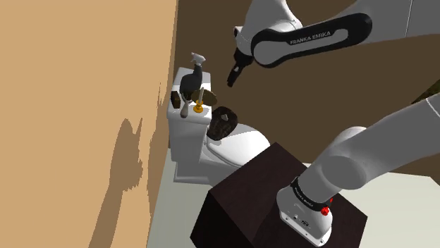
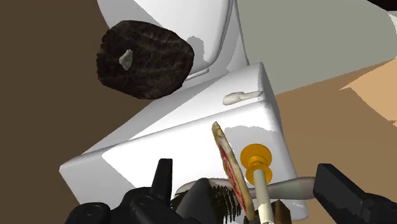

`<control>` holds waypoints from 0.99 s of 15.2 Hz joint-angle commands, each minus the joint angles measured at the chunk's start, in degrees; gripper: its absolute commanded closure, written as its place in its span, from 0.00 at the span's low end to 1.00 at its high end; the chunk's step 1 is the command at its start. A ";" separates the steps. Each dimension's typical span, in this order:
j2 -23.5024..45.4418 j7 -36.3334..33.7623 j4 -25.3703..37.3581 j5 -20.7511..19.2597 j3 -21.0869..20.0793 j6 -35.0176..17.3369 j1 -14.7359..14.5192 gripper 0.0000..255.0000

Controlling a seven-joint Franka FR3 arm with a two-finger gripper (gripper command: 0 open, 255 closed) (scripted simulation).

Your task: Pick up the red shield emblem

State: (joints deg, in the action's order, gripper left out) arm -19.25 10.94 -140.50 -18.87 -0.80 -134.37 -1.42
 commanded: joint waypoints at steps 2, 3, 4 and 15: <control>6.35 0.74 0.98 -4.64 -0.55 -6.58 0.58 0.00; 8.50 0.74 1.57 -6.39 -0.76 -8.47 0.83 0.00; 10.68 0.63 2.27 -8.29 -0.97 -10.26 1.09 0.00; 25.26 -6.05 7.24 -24.55 -0.72 -20.63 1.80 0.00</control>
State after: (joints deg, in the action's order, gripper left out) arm 5.47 5.81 -133.21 -42.51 -1.62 -154.51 0.46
